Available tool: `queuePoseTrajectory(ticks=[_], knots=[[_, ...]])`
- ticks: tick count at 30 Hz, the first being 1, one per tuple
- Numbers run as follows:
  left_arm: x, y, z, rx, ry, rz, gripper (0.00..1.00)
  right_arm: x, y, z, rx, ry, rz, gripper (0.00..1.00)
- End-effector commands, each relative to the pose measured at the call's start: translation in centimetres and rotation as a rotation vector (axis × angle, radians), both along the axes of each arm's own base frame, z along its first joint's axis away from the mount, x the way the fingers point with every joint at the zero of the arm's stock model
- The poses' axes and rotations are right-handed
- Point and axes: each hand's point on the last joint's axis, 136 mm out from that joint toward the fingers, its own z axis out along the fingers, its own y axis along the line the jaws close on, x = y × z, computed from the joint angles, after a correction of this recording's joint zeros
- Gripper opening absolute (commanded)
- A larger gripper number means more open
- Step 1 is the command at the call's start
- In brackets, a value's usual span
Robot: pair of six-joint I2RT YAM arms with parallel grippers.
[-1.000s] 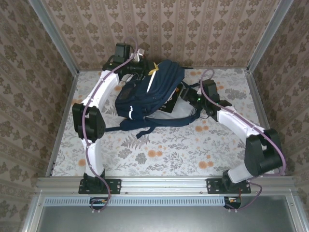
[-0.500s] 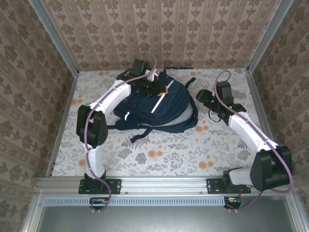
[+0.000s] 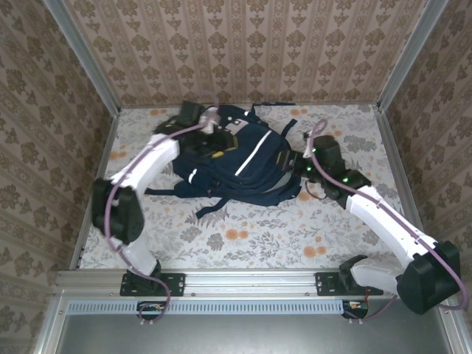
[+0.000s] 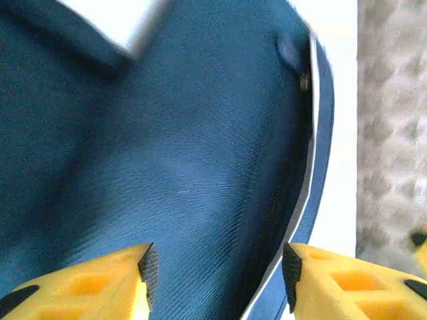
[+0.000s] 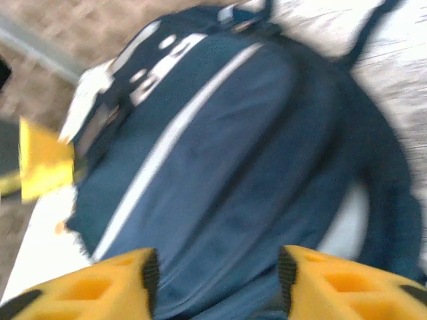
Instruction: Pack the student bag
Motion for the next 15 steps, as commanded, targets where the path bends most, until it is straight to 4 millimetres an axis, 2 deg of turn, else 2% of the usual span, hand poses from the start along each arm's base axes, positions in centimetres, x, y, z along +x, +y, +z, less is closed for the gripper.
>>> queuePoseTrajectory(ticks=[1,3,5,6,8,11,15], knots=[[0.1,7.2,1.2,-0.014,-0.022,0.232,0.56,-3.0,4.5,-2.0,-0.078,0.011,0.126,0.46],[-0.7,10.4,0.2,-0.020,0.009,0.332,0.57,-4.6,8.4,-3.1,-0.103,-0.006,0.218,0.46],[-1.6,12.7,-0.8,-0.038,0.030,0.413,0.58,-6.3,12.8,-4.5,-0.107,-0.034,0.340,0.58],[-2.0,13.9,-1.1,-0.031,0.037,0.464,0.58,-6.9,14.6,-5.2,-0.122,-0.037,0.366,0.59],[-3.1,16.2,-1.9,0.023,0.072,0.571,0.60,-7.6,17.6,-7.7,-0.174,-0.003,0.407,0.60],[-4.0,17.8,-2.3,0.060,0.078,0.651,0.60,-7.3,20.4,-10.3,-0.266,0.024,0.361,0.57],[-4.1,17.8,-2.0,0.032,0.079,0.667,0.60,-6.1,22.0,-13.2,-0.349,0.043,0.258,0.46]])
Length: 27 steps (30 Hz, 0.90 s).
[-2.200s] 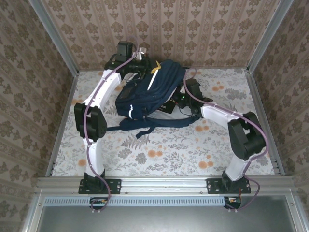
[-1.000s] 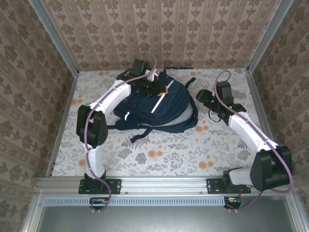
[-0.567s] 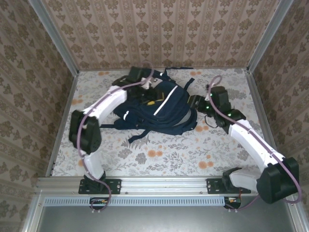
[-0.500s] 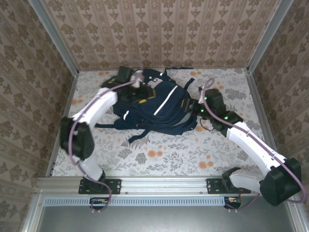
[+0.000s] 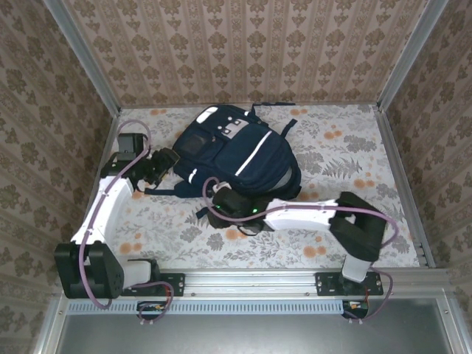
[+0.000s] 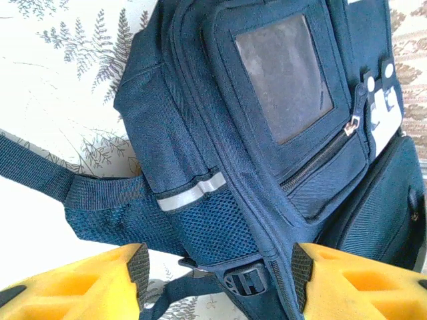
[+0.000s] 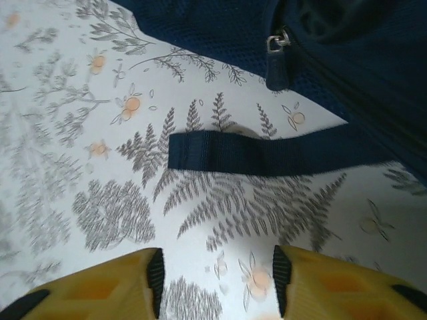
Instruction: Pack the student bag
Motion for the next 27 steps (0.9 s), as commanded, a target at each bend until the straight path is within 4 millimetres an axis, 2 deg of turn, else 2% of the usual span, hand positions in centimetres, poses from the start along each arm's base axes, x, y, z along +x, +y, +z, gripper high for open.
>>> queuePoseTrajectory(ticks=[1,9,15,21,24,25,27], knots=[[-0.1,0.8,0.6,-0.013,-0.006,0.065,0.61,2.9,0.0,0.2,-0.037,-0.083,-0.170,0.46],[0.4,0.5,0.2,-0.053,-0.014,0.071,0.60,5.9,0.1,-2.0,-0.095,-0.135,-0.331,0.42],[0.7,0.4,0.1,-0.061,-0.017,0.060,0.60,7.4,1.3,-3.9,-0.100,-0.129,-0.353,0.43],[0.8,0.3,-0.3,-0.076,-0.017,0.063,0.59,9.4,0.1,-5.1,-0.142,-0.144,-0.445,0.44],[0.8,0.3,-0.8,-0.073,-0.016,0.068,0.59,10.2,0.5,-5.5,-0.133,-0.140,-0.441,0.45],[0.9,0.4,-1.0,-0.072,-0.015,0.069,0.59,10.3,0.8,-5.6,-0.134,-0.146,-0.436,0.43],[0.9,0.7,-1.7,-0.055,-0.002,0.079,0.59,10.5,1.4,-5.5,-0.124,-0.155,-0.411,0.33]])
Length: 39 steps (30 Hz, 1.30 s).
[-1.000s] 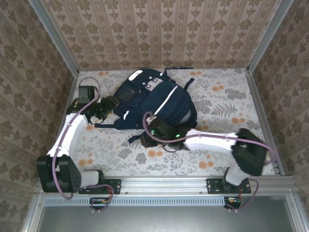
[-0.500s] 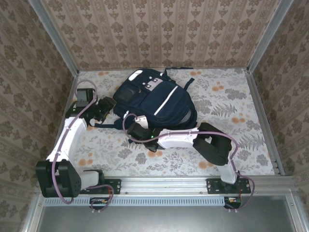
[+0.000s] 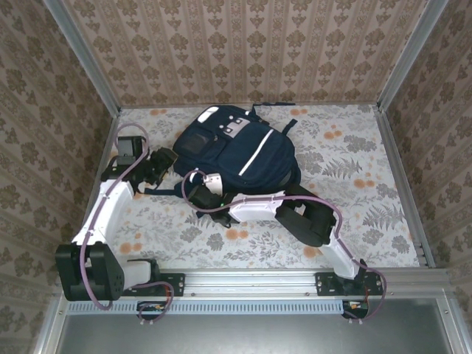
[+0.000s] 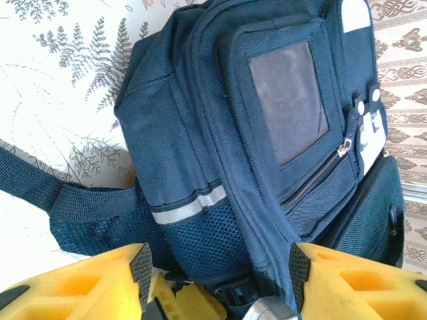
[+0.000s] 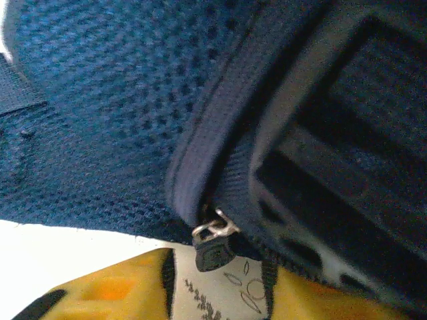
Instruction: Pack the student bag
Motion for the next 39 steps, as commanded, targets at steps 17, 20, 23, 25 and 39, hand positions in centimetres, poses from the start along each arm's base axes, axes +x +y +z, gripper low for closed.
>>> queuePoseTrajectory(ticks=[17,20,23,25,39], knots=[[0.4,-3.5,-9.8,-0.039,0.204,0.023,0.65,-0.4,-2.2,2.1,0.190,0.042,0.119,0.00],[0.8,-4.4,-10.2,-0.049,0.181,0.026,0.64,-0.7,-1.6,1.8,0.214,0.065,0.144,0.00],[1.3,-5.0,-10.4,-0.058,0.140,0.039,0.61,-0.9,-1.3,1.6,0.233,0.079,0.155,0.00],[1.7,-5.3,-10.8,-0.075,0.118,0.055,0.59,-0.9,-1.2,1.3,0.247,0.092,0.163,0.00],[4.6,-5.5,-12.7,-0.067,0.017,0.155,0.05,-1.4,-1.8,0.0,0.255,0.175,0.199,0.00]])
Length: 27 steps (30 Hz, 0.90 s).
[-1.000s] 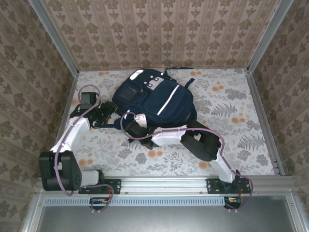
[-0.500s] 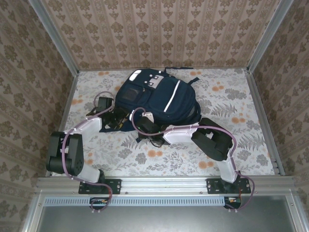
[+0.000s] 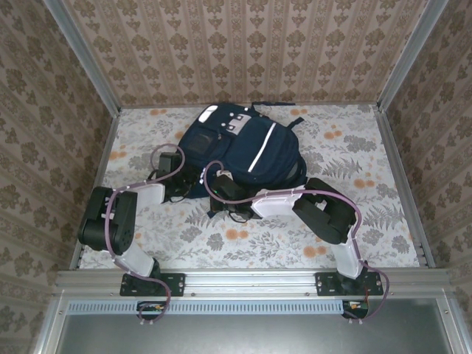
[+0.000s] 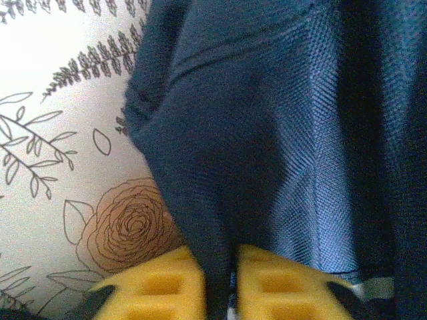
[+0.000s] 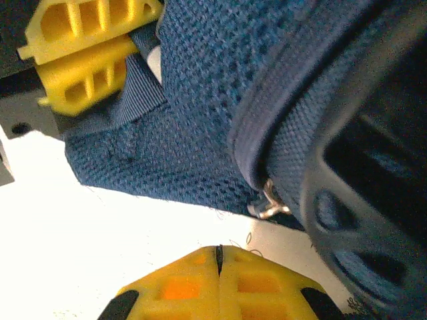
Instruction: Pack the student bag
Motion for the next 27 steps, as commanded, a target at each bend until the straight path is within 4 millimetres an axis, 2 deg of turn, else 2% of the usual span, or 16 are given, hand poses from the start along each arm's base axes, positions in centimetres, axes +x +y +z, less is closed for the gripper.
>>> queuePoseTrajectory(ticks=[1,6,12,15,19,20,22,27], knots=[[1.0,1.3,0.3,0.060,-0.045,0.071,0.00,-0.4,-1.4,-1.0,-0.047,0.036,0.014,0.00],[0.8,3.2,1.1,0.158,-0.049,0.114,0.00,-0.6,-4.6,-1.4,-0.128,0.047,-0.013,0.00],[0.9,4.1,0.1,0.157,-0.019,0.135,0.00,-1.5,-7.2,-1.7,-0.202,0.053,-0.025,0.00],[1.0,4.1,0.0,0.154,-0.016,0.134,0.00,-2.0,-7.9,-1.4,-0.203,0.046,-0.028,0.00],[1.0,3.1,-0.3,0.119,-0.016,0.108,0.00,-1.6,-7.1,0.2,-0.165,-0.010,-0.017,0.00],[1.1,2.9,-0.3,0.111,-0.017,0.108,0.00,-1.2,-7.1,0.7,-0.160,-0.032,-0.040,0.04],[1.2,2.5,-0.3,0.096,-0.022,0.101,0.00,-0.6,-6.5,2.4,-0.094,-0.085,-0.080,0.22],[0.9,-0.3,0.1,0.015,-0.039,0.050,0.00,0.6,-7.5,5.1,-0.047,-0.115,-0.249,0.35]])
